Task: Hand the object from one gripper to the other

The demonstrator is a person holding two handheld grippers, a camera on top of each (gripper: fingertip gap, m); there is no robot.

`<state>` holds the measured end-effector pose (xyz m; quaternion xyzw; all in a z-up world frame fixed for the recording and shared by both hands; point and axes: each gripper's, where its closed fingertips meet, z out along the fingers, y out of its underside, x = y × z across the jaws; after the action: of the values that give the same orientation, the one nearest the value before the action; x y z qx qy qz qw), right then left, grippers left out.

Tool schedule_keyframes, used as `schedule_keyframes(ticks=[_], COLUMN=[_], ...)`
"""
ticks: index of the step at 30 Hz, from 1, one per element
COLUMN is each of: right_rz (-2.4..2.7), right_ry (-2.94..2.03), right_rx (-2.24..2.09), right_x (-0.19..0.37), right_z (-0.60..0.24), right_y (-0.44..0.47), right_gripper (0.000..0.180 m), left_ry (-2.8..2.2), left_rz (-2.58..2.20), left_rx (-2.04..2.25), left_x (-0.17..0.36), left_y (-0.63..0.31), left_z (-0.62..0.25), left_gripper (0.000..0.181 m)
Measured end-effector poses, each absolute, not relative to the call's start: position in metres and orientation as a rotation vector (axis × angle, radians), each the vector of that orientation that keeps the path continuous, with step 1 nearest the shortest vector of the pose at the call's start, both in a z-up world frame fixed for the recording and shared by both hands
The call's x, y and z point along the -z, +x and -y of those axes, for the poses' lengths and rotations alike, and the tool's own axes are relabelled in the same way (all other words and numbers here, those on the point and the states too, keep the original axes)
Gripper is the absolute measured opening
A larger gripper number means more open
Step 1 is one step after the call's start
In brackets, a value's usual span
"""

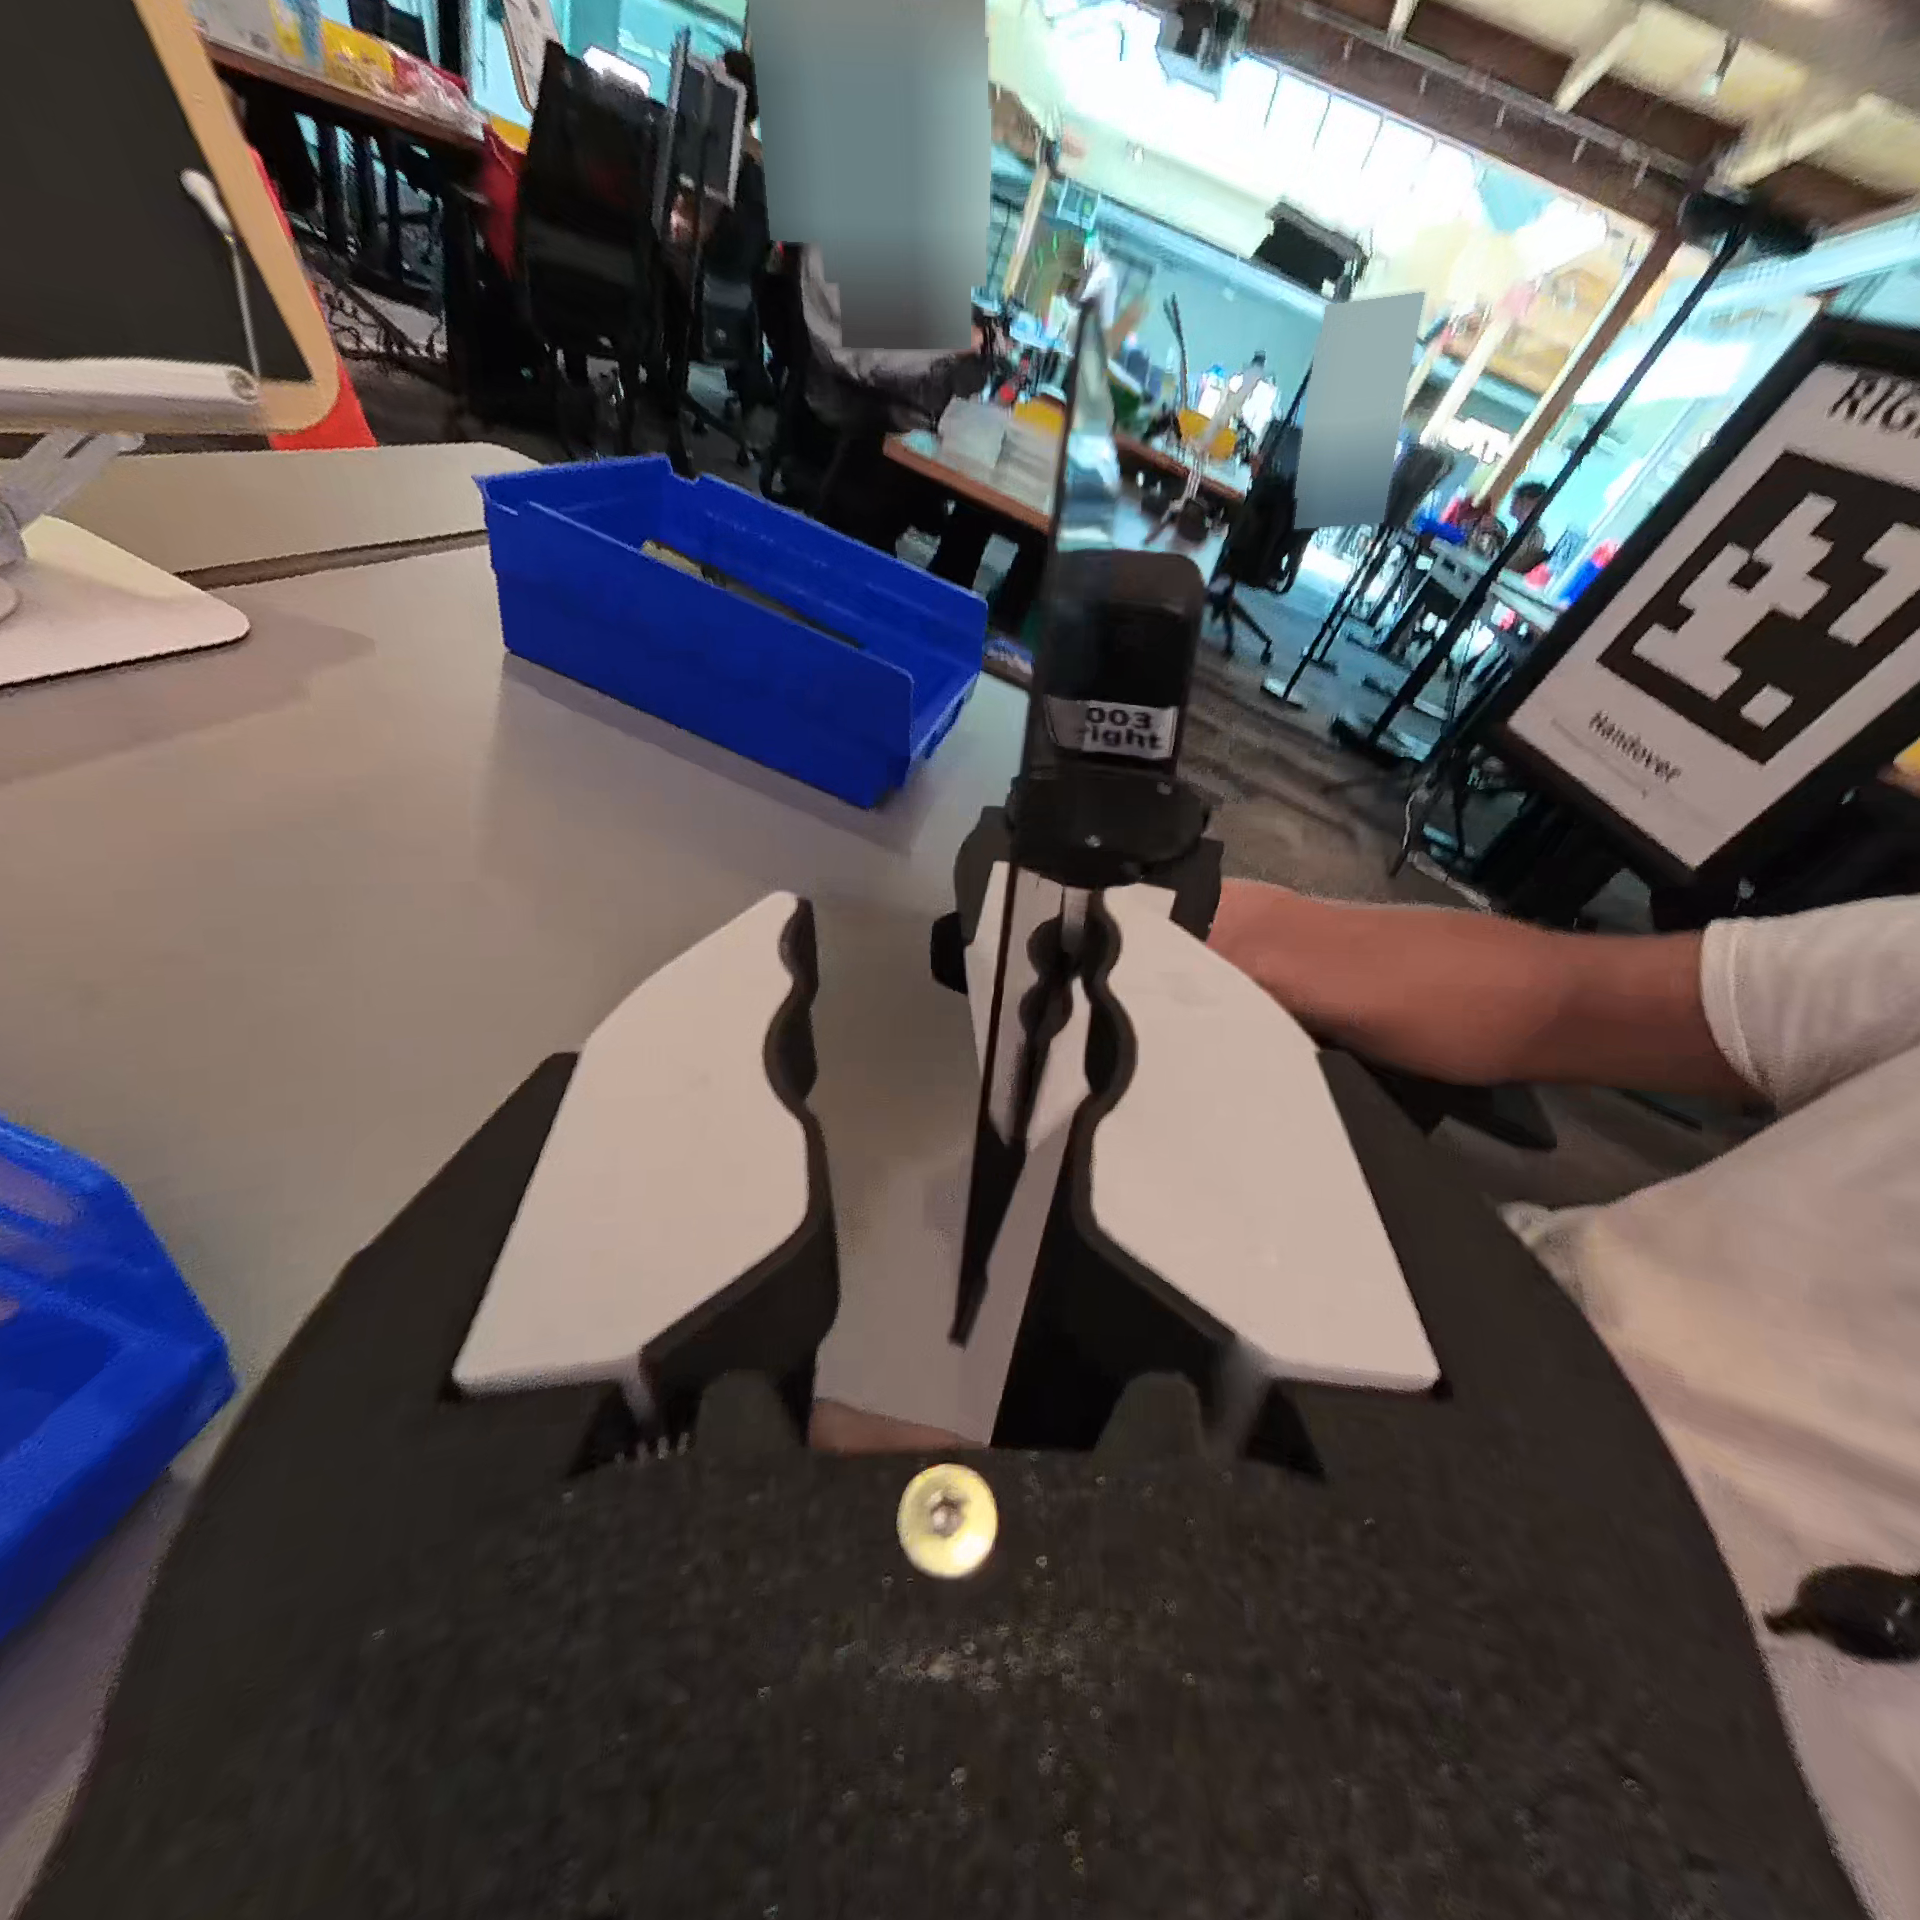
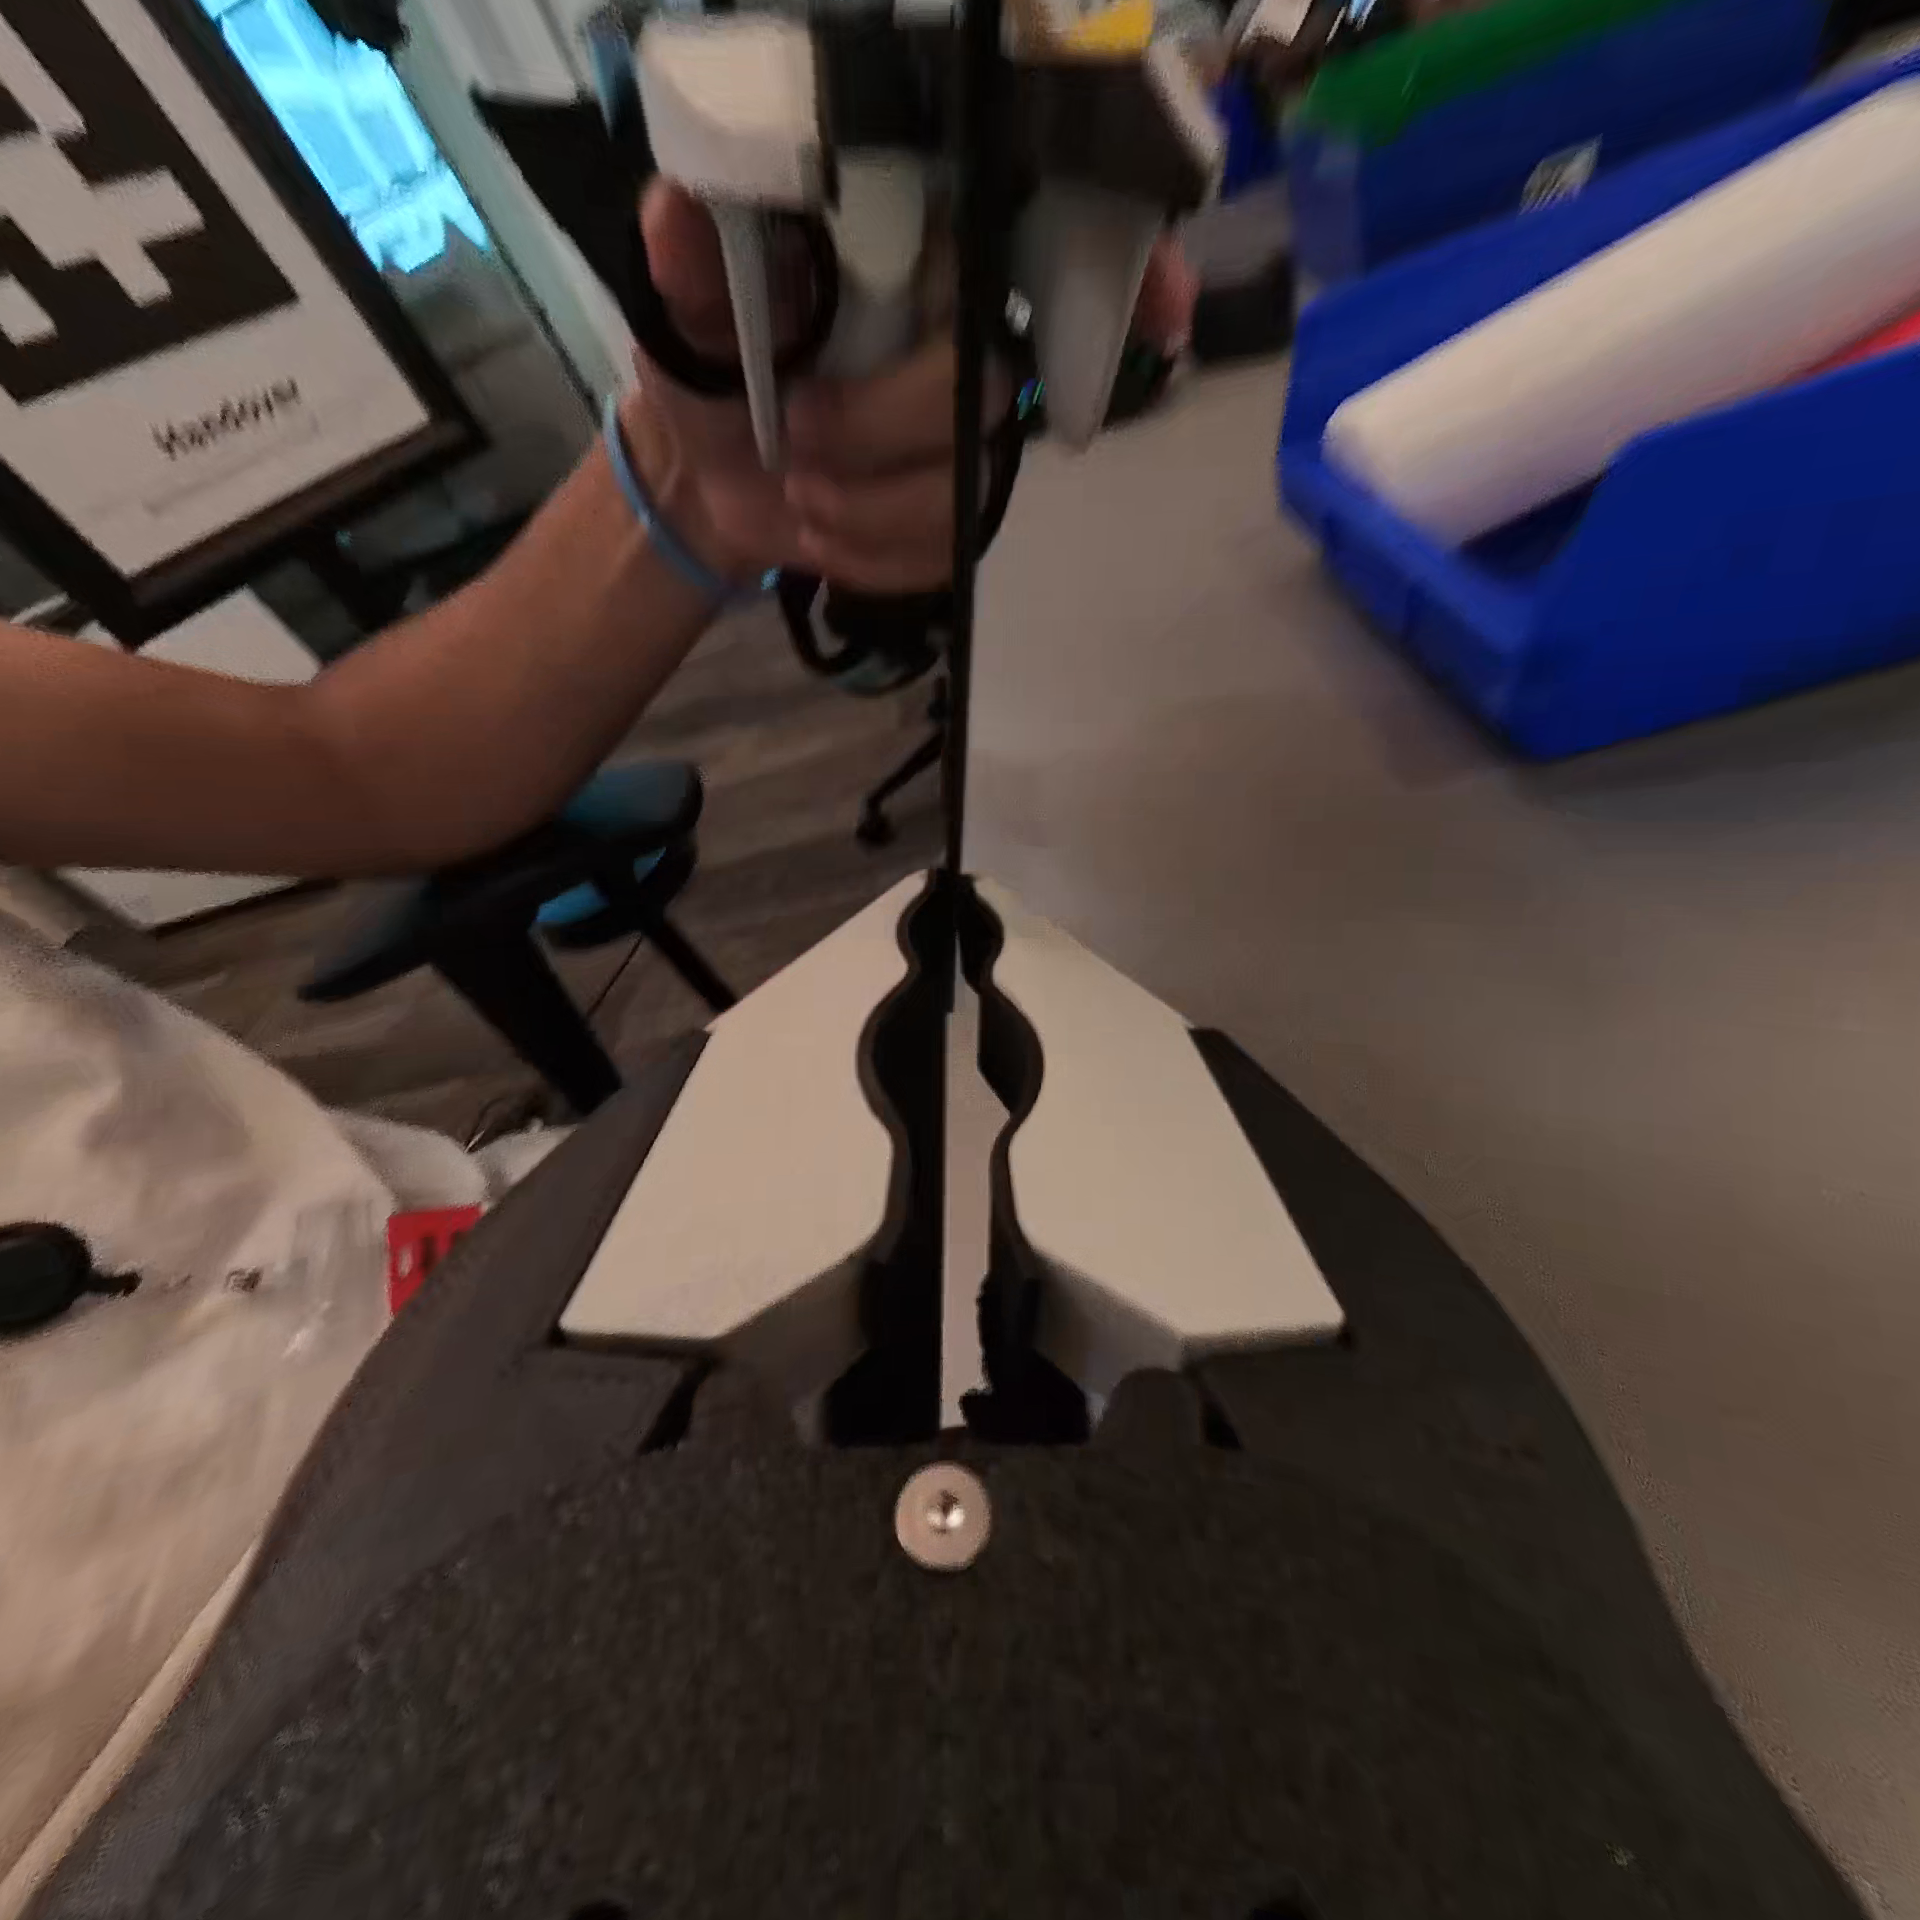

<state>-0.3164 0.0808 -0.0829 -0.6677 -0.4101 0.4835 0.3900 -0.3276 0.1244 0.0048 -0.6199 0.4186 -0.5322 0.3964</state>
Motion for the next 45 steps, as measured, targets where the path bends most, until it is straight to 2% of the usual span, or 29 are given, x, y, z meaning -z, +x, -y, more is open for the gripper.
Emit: schedule_keyframes(ticks=[3, 7, 8, 10, 17, 21, 26, 29, 34, 39, 40, 41, 45], right_rz=[1.176, 1.321, 1.343, 1.337, 1.219, 1.138, 1.101, 0.946, 0.722, 0.681, 0.687, 0.694, 0.758], right_ry=[-1.774, -1.793, -1.793, -1.812, -1.746, -1.645, -1.576, -1.548, -1.573, -1.581, -1.58, -1.578, -1.614], right_rx=[-1.226, -1.231, -1.241, -1.253, -1.274, -1.181, -0.571, -0.282, -0.281, -0.238, -0.241, -0.231, -0.208], right_x=[0.105, 0.12, 0.121, 0.123, 0.116, 0.108, 0.124, 0.106, 0.071, 0.065, 0.066, 0.066, 0.072], right_z=[-0.063, -0.041, -0.036, -0.036, -0.052, -0.069, -0.114, -0.134, -0.145, -0.152, -0.151, -0.15, -0.153], right_y=[-0.333, -0.345, -0.346, -0.345, -0.336, -0.331, -0.32, -0.322, -0.326, -0.307, -0.306, -0.305, -0.3], right_gripper=[0.003, 0.005, 0.005, 0.004, 0.007, 0.045, 0.094, 0.095, 0.103, 0.108, 0.104, 0.091, 0.088], left_ry=[-1.58, -1.585, -1.577, -1.542, -1.53, -1.551, -1.591, -1.563, -1.508, -1.492, -1.492, -1.495, -1.527], left_rz=[-1.167, -1.211, -1.222, -1.286, -1.191, -0.935, -0.383, -0.283, -0.469, -0.593, -0.585, -0.59, -0.619], left_rx=[1.31, 1.29, 1.32, 1.439, 1.473, 1.49, 1.357, 1.245, 1.197, 1.161, 1.182, 1.209, 1.259], left_x=[0.0, 0.004, 0.003, 0.0, -0.007, -0.02, -0.028, -0.025, -0.019, -0.015, -0.016, -0.016, -0.014], left_y=[-0.327, -0.325, -0.325, -0.327, -0.327, -0.342, -0.397, -0.408, -0.356, -0.31, -0.305, -0.299, -0.293], left_z=[-0.113, -0.109, -0.106, -0.092, -0.1, -0.133, -0.202, -0.213, -0.185, -0.153, -0.149, -0.144, -0.138], left_gripper=[0.052, 0.049, 0.043, 0.003, 0.001, 0.001, 0.001, 0.002, 0.001, 0.001, 0.001, 0.001, 0.003])
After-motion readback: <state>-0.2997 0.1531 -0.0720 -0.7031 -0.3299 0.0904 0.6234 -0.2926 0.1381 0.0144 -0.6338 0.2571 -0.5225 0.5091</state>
